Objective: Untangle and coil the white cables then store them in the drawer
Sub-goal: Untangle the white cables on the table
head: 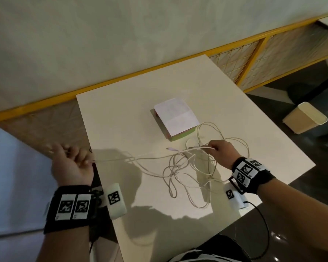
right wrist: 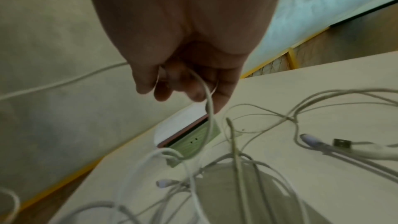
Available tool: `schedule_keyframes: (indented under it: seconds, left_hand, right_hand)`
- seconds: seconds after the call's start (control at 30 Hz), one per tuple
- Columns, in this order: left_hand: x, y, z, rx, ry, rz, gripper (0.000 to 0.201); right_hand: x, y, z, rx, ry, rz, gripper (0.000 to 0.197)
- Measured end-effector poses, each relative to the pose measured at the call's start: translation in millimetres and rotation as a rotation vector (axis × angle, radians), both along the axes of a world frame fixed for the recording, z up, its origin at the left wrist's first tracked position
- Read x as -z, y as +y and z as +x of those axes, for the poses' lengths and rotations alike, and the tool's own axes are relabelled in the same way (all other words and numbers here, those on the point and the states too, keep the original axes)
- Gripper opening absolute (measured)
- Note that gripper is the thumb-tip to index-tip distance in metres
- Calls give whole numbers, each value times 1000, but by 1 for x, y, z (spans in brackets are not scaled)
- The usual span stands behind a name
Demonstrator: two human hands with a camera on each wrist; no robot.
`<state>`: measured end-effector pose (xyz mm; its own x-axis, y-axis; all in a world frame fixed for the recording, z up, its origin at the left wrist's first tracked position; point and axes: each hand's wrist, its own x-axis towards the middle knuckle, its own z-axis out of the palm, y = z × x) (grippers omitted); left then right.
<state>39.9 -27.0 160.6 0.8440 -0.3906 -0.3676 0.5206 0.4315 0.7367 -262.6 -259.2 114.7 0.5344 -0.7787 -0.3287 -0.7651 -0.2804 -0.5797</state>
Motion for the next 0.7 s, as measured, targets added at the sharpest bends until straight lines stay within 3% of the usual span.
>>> schedule_keyframes:
  seconds: [0.13,0.2,0.3,0.4,0.5,0.6,0.7]
  left_hand:
    - [9,-20,-42,294,-150,166,45]
    - [13,-39,-77,507,-312,371,38]
    - [13,-64,-118,706,-437,581,46]
    - [13,-78,-128,590,-391,534,49]
    - [15,-76,-109,438,-322,513,35]
    - [14,-67,-73,253,-63,282,40]
    - [13,-54,-45,178,-52,199,46]
  right_hand:
    - [-24,17,32,-74,-79,-82,34]
    - [-34,33,55,-187,-154,-98,23]
    - [-41,59,79,-408,-260,-98,28]
    - [-38,77,88,-554,-257,-89,26]
    - [-30,76,83,-516,-192,-81,27]
    - [-19,60,60,-457,-124,-27,29]
    - [-9,39,34,-400,-45,-51,29]
